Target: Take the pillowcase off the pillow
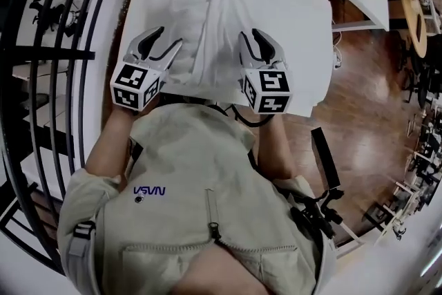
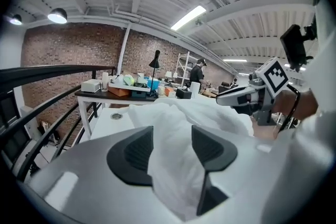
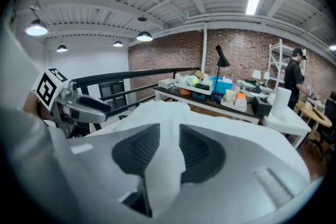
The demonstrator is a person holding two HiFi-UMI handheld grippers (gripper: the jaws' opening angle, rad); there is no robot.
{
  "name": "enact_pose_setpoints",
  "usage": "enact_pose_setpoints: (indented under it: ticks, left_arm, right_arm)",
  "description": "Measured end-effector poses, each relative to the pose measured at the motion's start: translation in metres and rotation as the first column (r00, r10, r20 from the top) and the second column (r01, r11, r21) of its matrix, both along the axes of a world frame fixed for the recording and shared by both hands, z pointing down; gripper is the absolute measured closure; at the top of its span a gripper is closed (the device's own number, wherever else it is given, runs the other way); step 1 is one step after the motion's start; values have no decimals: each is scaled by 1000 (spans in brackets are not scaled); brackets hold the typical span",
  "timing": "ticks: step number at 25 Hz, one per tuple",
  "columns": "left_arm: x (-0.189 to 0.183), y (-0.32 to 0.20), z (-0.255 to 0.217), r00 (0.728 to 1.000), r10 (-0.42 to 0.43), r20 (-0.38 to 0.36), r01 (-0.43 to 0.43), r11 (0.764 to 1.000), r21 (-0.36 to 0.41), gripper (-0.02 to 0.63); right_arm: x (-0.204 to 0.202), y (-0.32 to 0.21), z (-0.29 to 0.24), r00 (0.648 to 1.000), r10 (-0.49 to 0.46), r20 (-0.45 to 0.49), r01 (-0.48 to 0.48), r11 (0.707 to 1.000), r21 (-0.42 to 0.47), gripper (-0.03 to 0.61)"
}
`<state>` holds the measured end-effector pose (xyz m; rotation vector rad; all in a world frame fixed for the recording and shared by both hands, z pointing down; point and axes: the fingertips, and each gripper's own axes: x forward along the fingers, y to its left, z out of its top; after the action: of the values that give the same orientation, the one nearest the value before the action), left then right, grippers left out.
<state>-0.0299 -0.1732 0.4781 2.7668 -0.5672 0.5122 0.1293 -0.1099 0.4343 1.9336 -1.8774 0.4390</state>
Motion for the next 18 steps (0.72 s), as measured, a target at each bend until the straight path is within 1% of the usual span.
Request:
enact_pose_setpoints:
  ticks: [4,6,8,10,13,15,18]
  left_arm:
    - [-19,37,12,996,-69,60,71,997,-28,348]
    - [-24,51,17,992,-102,73,105,994,-35,347]
    - [-27,59,23,989,-119,88,122,992,-32,347]
    - [-28,64,29,989,-115,98,118,993,-29,347]
    - [-25,68,44,992,-83,92,86,996,-33,347]
    - [-25,70,57,994,-60,95,65,997,-49,348]
    - [-15,67,67,995,-30,98,37,996,-80,356]
  right_arm:
    - [-28,22,6,993,-117,6,117,993,30,463]
    - [-37,33,12,986,-167,6,167,986,24,463]
    - [-47,40,21,980,-197,17,197,980,7,463]
    - [-59,47,32,977,-210,32,211,977,-16,463]
    - [-80,56,49,976,-218,29,219,974,-52,463]
    - [-94,60,63,977,-212,36,214,973,-86,463]
    - [-99,60,80,980,-188,59,195,969,-149,463]
